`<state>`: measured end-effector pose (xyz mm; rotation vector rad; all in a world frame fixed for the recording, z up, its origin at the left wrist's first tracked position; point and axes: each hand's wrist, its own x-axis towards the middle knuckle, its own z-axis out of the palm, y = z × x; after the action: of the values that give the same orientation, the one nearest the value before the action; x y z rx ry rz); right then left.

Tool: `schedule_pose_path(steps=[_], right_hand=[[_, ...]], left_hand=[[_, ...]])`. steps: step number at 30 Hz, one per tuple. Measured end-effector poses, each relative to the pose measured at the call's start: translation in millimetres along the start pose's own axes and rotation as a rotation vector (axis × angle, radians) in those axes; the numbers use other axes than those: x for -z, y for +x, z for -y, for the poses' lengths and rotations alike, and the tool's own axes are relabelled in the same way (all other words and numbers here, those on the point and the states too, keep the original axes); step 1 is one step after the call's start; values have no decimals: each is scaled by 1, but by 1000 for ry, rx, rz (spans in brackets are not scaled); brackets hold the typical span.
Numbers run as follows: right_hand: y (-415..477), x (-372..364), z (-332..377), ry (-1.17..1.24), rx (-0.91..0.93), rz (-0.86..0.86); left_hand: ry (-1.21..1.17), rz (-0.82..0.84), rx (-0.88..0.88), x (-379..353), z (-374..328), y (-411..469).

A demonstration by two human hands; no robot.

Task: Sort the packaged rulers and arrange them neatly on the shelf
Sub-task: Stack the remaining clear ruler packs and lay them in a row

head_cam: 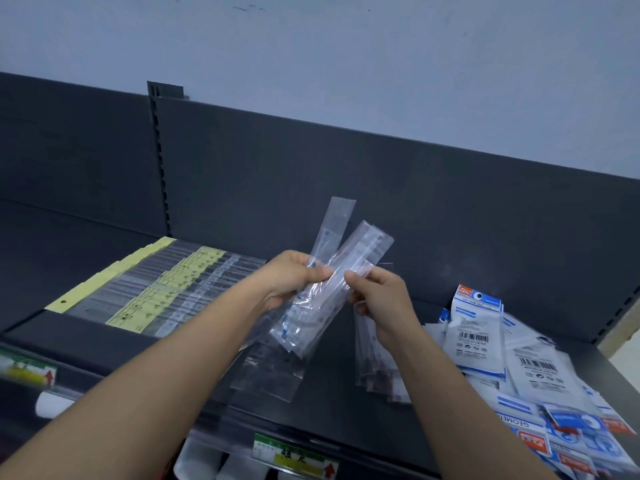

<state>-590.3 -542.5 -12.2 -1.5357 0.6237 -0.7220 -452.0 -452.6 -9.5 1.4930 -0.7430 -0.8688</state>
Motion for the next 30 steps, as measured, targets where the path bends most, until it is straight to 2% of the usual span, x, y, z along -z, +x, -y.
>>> schedule_pose_path(steps=[11,16,21,26,30], right_hand=[[1,5,-1,64,68,-43],[4,9,-1,86,110,-114],[4,10,1,92,130,-78],[4,4,3,155,100,-54],[4,2,3,205,93,-51]], left_hand=[[-82,-26,-62,0,-2,1],[-84,-132,-70,2,-2,3],[-61,-177,-56,6,-2,1],[-164,-87,-76,3,-7,-3],[-115,-32,-96,0,-10,-8]])
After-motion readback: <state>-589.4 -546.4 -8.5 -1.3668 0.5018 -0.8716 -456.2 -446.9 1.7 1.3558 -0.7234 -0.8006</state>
